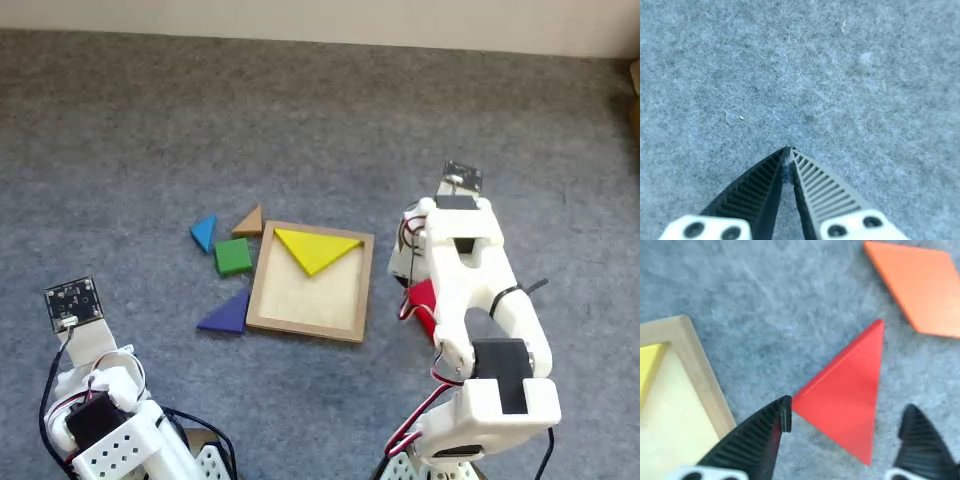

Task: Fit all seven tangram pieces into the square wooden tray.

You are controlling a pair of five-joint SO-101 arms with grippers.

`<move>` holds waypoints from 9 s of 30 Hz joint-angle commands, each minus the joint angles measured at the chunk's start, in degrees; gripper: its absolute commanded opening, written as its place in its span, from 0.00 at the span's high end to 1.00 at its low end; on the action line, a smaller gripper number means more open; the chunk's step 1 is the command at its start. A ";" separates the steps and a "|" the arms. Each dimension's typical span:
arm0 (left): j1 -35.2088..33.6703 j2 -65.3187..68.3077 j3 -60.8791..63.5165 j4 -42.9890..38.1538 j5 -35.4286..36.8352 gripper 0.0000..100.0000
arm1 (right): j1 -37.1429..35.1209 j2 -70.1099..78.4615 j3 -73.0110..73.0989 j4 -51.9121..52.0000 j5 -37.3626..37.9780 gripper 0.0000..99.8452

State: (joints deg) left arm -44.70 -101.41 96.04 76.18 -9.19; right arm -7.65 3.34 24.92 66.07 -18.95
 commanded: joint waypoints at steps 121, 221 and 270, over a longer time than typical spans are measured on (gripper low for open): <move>-0.75 -3.47 1.19 0.53 0.00 0.99 | 1.98 7.78 -5.85 -3.82 -4.75 0.69; -0.84 -3.56 1.19 0.53 0.00 0.99 | -30.02 -9.19 3.74 2.33 1.23 1.00; -0.66 -3.47 1.19 0.53 0.00 0.99 | -24.84 -15.43 2.59 -9.98 1.14 1.00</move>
State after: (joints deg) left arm -44.70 -101.41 96.04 76.18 -9.19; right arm -33.49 -4.48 25.63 55.34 -18.07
